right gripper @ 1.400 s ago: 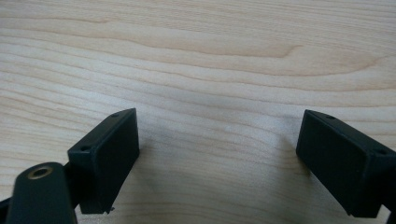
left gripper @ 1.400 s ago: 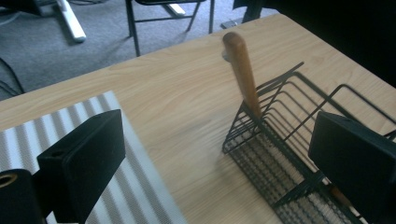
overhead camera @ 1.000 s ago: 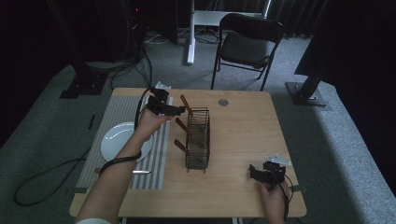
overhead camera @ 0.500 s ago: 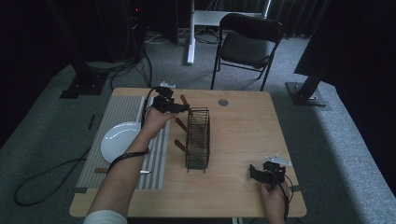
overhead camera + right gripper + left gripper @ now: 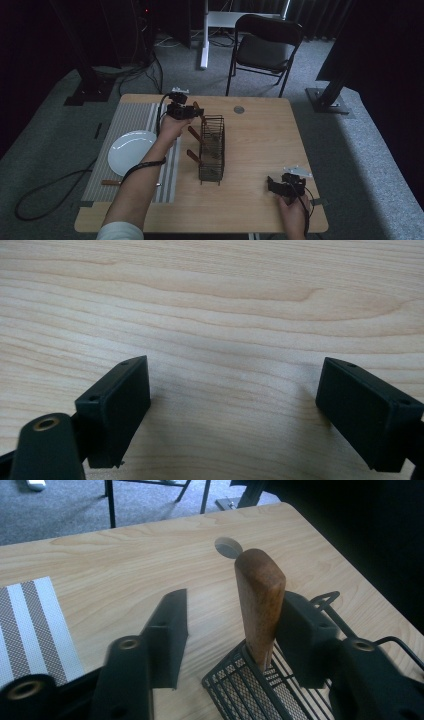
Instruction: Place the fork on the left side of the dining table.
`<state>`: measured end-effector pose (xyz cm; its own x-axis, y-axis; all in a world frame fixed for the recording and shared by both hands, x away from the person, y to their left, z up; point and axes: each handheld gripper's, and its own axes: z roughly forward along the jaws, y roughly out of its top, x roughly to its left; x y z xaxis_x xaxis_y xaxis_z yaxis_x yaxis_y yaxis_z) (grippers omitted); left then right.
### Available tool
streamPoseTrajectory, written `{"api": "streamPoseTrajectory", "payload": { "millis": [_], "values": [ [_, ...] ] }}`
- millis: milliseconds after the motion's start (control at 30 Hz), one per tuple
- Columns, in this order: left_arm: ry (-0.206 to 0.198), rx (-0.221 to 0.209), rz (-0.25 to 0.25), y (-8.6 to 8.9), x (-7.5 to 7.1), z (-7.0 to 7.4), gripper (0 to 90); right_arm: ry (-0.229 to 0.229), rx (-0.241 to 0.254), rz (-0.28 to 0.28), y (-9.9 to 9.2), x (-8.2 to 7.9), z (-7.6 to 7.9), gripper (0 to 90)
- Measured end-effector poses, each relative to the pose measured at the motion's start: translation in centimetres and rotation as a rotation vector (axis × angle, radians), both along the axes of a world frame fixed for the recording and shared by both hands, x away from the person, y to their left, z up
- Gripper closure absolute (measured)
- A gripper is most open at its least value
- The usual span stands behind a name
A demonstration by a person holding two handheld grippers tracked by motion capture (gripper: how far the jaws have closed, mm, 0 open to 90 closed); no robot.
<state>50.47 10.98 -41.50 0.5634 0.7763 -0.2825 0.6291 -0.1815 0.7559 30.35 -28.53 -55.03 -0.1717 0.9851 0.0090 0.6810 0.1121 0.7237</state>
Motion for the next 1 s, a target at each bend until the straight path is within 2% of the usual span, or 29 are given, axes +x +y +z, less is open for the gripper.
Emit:
{"api": "streamPoseTrajectory", "payload": {
  "millis": [167, 233, 400, 533, 600, 700, 767, 867, 967, 1000],
  "values": [
    [0.016, -0.066, -0.018, 0.0, -0.1, -0.4, 64.7, 0.0, 0.0, 0.0, 0.0, 0.0, 0.0, 13.8],
    [0.014, -0.093, -0.023, 0.1, -0.2, -0.4, 72.7, 0.0, 0.0, 0.0, 0.0, 0.0, 0.0, 13.8],
    [0.007, -0.125, -0.041, 0.2, -0.6, -0.4, 77.6, 0.0, 0.0, 0.0, 0.0, 0.0, 0.0, 13.8],
    [-0.015, -0.125, -0.042, 0.4, -1.1, -0.4, 79.2, 0.0, 0.0, 0.0, 0.0, 0.0, 0.0, 13.8],
    [-0.01, -0.134, -0.041, 0.5, -1.4, -0.2, 80.4, 0.0, 0.0, 0.0, 0.0, 0.0, 0.0, 13.8],
    [-0.016, -0.119, -0.049, 0.4, -1.7, 0.1, 80.5, 0.0, 0.0, 0.0, 0.0, 0.0, 0.0, 13.8],
    [-0.029, -0.114, -0.047, 0.5, -2.1, 0.5, 80.5, 0.0, 0.0, 0.0, 0.0, 0.0, 0.0, 13.8],
    [-0.027, -0.13, -0.02, 0.8, -2.5, 1.0, 80.6, 0.0, 0.0, 0.0, 0.0, 0.0, 0.0, 13.8],
    [-0.028, -0.131, -0.025, 1.0, -2.7, 1.4, 80.5, 0.0, 0.0, 0.0, 0.0, 0.0, 0.0, 13.8],
    [-0.035, -0.121, -0.027, 1.3, -3.1, 2.0, 80.5, 0.0, 0.001, 0.0, 0.0, 0.0, 0.0, 13.8]
  ]
}}
